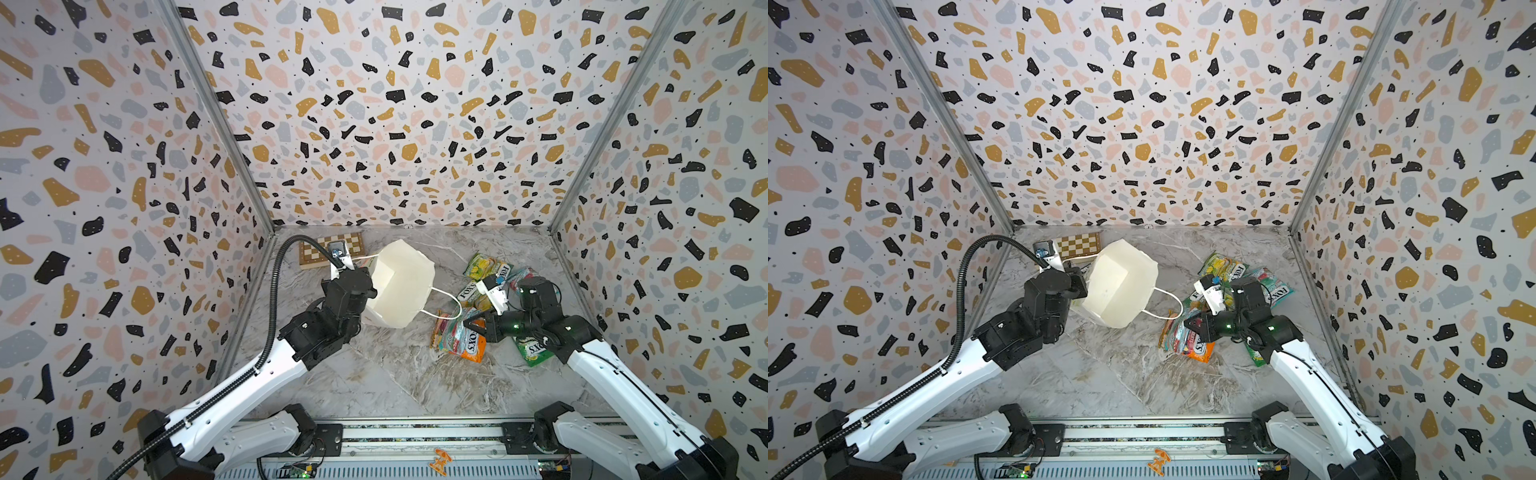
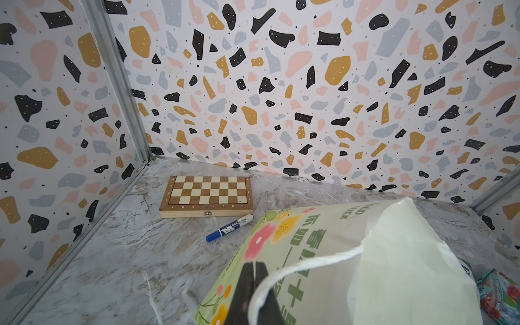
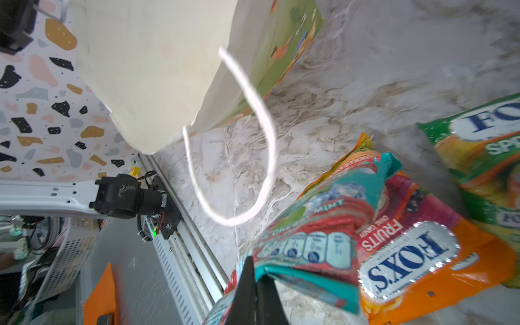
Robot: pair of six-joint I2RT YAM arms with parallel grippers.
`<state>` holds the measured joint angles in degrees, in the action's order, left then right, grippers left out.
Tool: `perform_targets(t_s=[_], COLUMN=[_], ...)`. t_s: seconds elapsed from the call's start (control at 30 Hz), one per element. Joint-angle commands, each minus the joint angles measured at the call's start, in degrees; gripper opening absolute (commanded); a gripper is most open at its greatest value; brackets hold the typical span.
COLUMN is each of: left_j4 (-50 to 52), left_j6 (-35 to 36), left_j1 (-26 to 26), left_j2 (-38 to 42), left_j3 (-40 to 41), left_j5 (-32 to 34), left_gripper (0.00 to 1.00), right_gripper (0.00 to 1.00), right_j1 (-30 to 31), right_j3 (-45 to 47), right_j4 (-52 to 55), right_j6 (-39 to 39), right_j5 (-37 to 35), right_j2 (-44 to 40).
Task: Take the snacks out of the paper bag
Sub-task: Place the snack at the bottom-center of the table.
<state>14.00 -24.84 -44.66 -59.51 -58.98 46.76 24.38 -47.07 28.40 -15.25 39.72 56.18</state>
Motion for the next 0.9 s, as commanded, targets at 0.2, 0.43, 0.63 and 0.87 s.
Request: perform_targets(t_s=[0.2,0.43,0.63,0.87], left_j4=[-1.43,-1.67,-1.79,-2.39], left_j6=[0.27,0.33,0.27,0.49], left_j1=[1.36,1.35,1.38,1.34], left_j2=[0.75,0.79,0.61,0.38], left_j3=[-1.41,-1.29,-1.31,-1.56], left_j5=[-2.90,-3.60,-4.35,-6.04], left_gripper=[0.00,0.00,0.00,0.00], right_gripper=[0.00,0.00,0.00,0.00], right_j1=[8.91,9.80,11.03,11.16], right_j3=[2.76,7.08,10.94,12.42], right_j4=[-5.73,-6.16,-3.06,1.09], right_j6=[0.64,-0.76,-2.85,-7.55], right_j5=[10.71,12.77,6.93,-6.61], right_j2=[3.55,5.09,4.91,3.22])
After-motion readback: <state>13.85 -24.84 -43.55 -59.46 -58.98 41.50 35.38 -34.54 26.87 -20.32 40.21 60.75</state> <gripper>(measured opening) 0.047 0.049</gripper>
